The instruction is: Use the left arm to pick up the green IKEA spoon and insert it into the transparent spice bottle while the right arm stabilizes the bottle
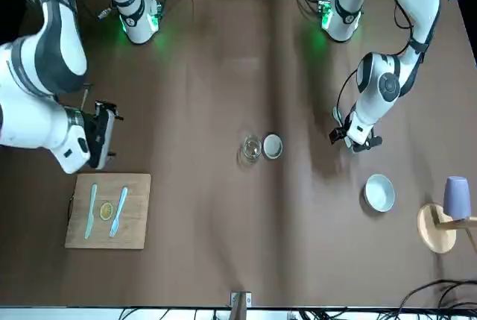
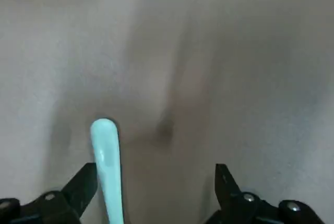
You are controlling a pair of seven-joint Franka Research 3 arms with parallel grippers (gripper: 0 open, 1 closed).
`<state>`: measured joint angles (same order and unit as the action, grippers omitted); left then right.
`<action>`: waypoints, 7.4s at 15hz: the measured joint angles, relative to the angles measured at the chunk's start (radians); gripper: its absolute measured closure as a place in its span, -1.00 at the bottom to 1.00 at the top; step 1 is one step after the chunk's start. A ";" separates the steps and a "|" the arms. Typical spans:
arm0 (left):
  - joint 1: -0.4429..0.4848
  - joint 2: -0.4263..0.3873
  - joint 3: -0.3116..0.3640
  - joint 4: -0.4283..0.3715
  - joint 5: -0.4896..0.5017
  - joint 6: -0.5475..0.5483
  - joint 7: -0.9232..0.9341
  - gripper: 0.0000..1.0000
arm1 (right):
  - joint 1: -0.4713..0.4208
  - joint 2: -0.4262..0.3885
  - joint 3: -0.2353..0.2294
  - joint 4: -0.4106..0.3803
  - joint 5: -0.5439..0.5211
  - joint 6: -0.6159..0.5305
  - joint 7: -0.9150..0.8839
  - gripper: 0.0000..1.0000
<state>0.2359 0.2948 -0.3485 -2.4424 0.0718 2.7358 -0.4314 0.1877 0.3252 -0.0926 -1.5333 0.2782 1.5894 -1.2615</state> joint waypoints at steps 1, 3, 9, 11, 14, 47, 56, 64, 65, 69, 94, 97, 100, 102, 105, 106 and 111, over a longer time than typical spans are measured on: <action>0.001 0.011 0.001 0.000 0.000 0.002 0.000 -0.98 | 0.001 0.018 0.001 -0.004 0.030 0.000 -0.055 -1.00; 0.007 0.025 0.003 0.000 0.000 0.006 0.000 -0.98 | 0.006 0.057 0.002 -0.016 0.074 0.003 -0.130 -1.00; 0.034 0.057 0.004 -0.001 0.000 0.026 -0.001 -0.98 | 0.044 0.182 0.006 -0.035 0.289 0.020 -0.312 -1.00; 0.056 0.064 0.006 -0.001 0.003 0.031 -0.001 -0.98 | 0.094 0.238 0.008 -0.036 0.402 0.057 -0.385 -1.00; 0.078 0.064 0.006 -0.001 0.017 0.031 0.000 -0.98 | 0.161 0.299 0.010 -0.036 0.486 0.205 -0.461 -1.00; 0.064 0.020 -0.174 0.372 0.085 -0.233 0.009 0.51 | 0.443 0.576 0.010 -0.102 1.457 0.579 -1.043 -1.00; 0.050 0.051 -0.258 0.444 0.066 -0.271 -0.039 0.51 | 0.458 0.601 0.010 -0.085 1.521 0.577 -1.046 -1.00; 0.017 0.129 -0.262 0.650 0.064 -0.525 0.124 0.51 | 0.461 0.605 0.010 -0.079 1.524 0.577 -1.046 -1.00; 0.017 0.141 -0.262 0.663 0.064 -0.527 0.162 0.51 | 0.461 0.606 0.010 -0.077 1.524 0.577 -1.046 -1.00; 0.021 0.158 -0.263 0.688 0.064 -0.528 0.256 0.51 | 0.464 0.609 0.010 -0.070 1.524 0.576 -1.046 -1.00; 0.048 0.362 -0.310 0.865 -0.434 -0.540 1.167 0.51 | 0.488 0.622 0.010 -0.045 1.525 0.576 -1.046 -1.00; 0.055 0.366 -0.320 0.871 -0.597 -0.598 1.332 0.51 | 0.488 0.622 0.010 -0.045 1.525 0.576 -1.046 -1.00; 0.058 0.388 -0.320 0.876 -0.830 -0.679 1.572 0.51 | 0.488 0.622 0.009 -0.044 1.525 0.576 -1.046 -1.00; 0.065 0.414 -0.320 0.883 -0.932 -0.747 1.712 0.51 | 0.488 0.622 0.009 -0.044 1.525 0.576 -1.046 -1.00; 0.088 0.452 -0.320 0.891 -1.040 -0.833 1.926 0.51 | 0.488 0.622 0.009 -0.044 1.525 0.576 -1.046 -1.00; 0.097 0.471 -0.320 0.893 -1.095 -0.865 2.065 0.51 | 0.488 0.622 0.009 -0.044 1.525 0.576 -1.046 -1.00; 0.092 0.547 -0.322 0.893 -1.111 -0.916 2.314 0.51 | 0.488 0.622 0.009 -0.044 1.525 0.576 -1.046 -1.00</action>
<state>0.3275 0.8421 -0.6702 -1.5497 -1.0394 1.8198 1.8830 0.6761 0.9472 -0.0839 -1.5772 1.8037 2.1652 -2.3076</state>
